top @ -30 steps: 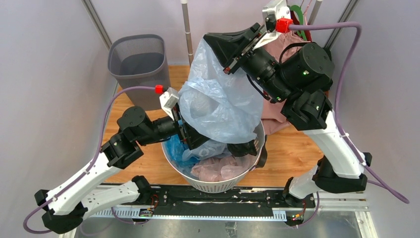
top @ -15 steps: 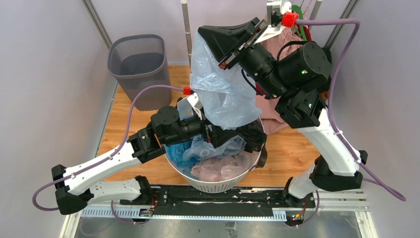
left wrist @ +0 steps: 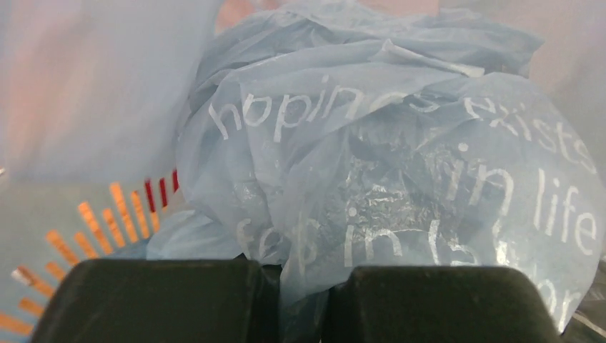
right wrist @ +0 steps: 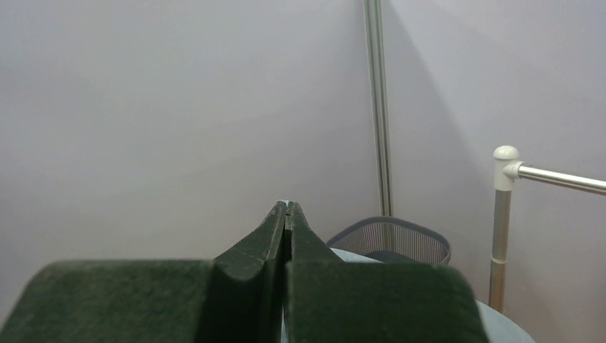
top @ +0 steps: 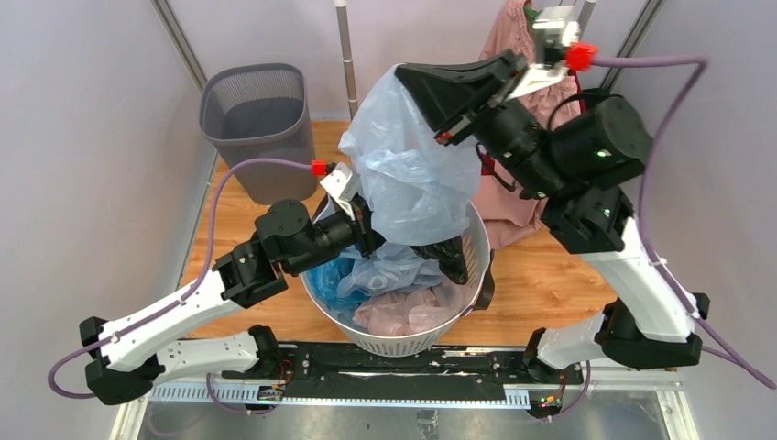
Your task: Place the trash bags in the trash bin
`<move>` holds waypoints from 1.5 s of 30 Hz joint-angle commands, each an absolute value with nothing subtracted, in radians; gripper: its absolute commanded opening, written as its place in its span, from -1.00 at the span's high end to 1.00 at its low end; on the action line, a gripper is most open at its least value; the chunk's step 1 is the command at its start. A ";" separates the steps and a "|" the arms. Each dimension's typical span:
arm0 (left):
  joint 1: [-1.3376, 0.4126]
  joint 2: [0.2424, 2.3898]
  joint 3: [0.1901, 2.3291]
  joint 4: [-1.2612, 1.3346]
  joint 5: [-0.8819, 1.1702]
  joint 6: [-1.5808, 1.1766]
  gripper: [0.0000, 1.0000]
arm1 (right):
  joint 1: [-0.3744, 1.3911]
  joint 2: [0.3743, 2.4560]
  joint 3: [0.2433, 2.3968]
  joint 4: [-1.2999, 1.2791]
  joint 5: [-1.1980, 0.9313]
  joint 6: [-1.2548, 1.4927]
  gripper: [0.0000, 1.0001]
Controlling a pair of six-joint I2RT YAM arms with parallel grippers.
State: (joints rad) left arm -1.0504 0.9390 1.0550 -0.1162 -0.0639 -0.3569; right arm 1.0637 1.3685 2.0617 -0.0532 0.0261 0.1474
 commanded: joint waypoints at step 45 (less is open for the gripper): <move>-1.000 0.820 1.422 -0.859 -0.254 -0.272 -1.00 | 1.054 1.154 2.069 -0.159 0.027 0.055 1.00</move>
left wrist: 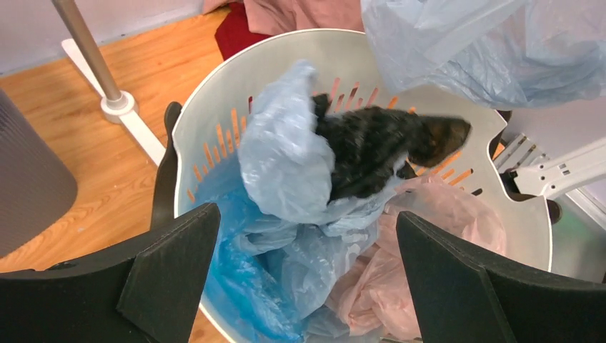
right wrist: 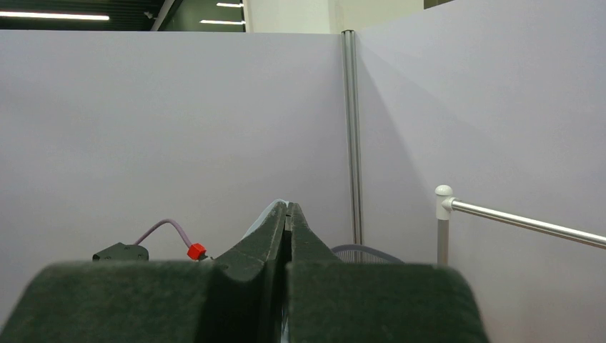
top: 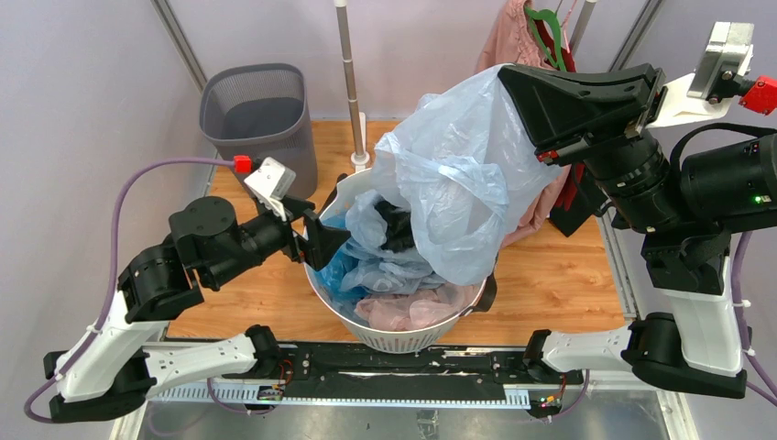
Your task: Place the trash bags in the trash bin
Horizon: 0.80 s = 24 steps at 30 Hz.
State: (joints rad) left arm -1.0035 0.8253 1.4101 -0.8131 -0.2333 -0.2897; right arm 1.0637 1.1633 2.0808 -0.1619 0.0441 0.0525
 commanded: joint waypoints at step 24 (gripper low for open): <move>-1.000 0.897 1.542 -0.330 0.117 -0.038 -1.00 | 1.054 1.307 2.150 -0.181 -0.197 0.211 1.00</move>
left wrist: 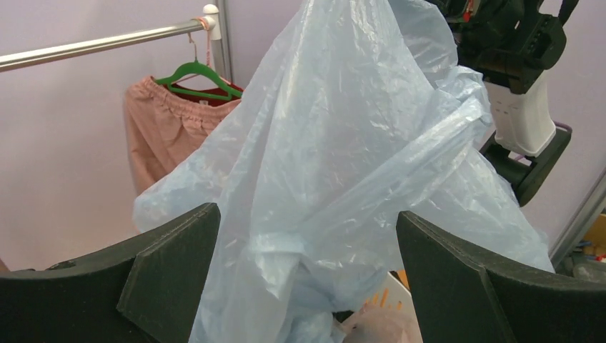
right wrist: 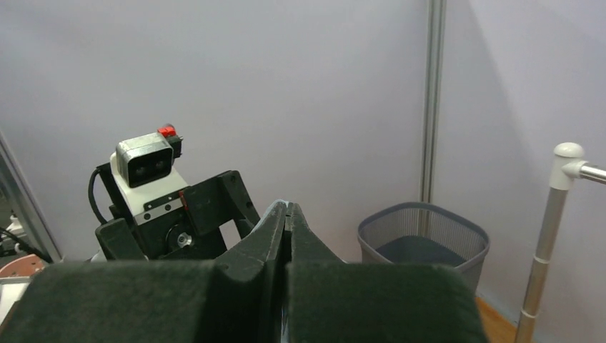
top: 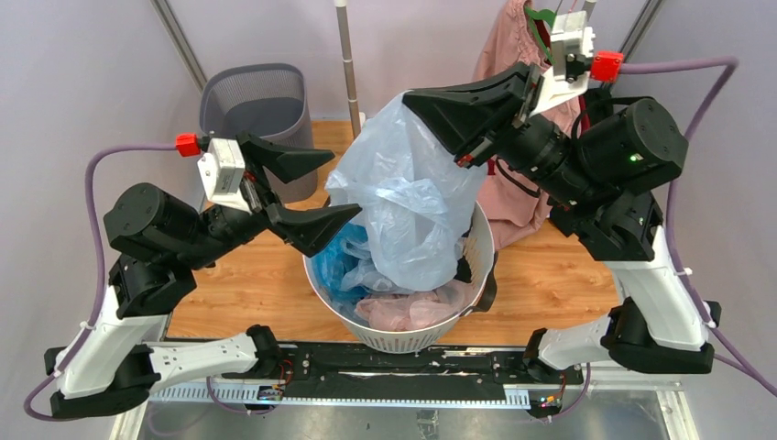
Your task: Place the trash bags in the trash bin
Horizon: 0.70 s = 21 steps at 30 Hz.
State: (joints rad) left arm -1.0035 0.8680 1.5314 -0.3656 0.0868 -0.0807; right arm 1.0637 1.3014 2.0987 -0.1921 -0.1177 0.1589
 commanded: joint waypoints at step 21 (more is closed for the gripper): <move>-1.000 0.997 1.808 -0.527 0.013 -0.002 0.94 | 1.054 1.267 2.073 -0.258 -0.220 0.239 0.79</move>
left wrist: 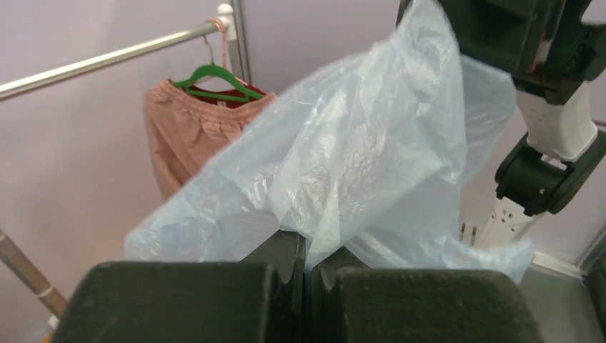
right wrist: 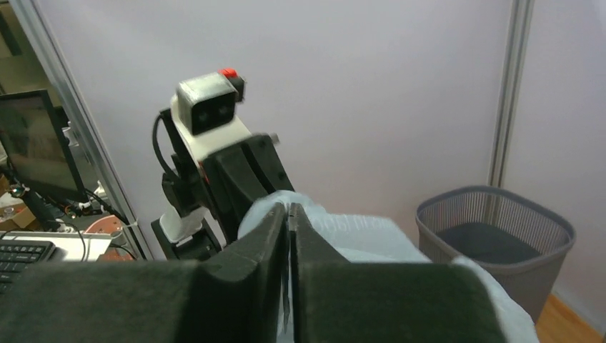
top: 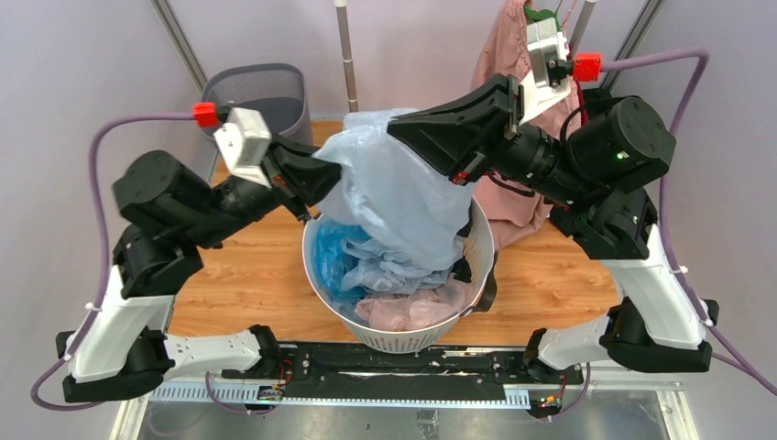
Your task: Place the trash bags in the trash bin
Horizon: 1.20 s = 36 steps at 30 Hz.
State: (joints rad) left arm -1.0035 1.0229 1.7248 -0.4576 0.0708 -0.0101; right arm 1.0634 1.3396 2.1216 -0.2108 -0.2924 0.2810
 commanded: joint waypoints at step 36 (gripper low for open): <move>-1.000 0.894 2.006 -0.771 -0.285 0.131 0.99 | 1.871 0.837 0.992 -0.445 0.405 0.032 -0.37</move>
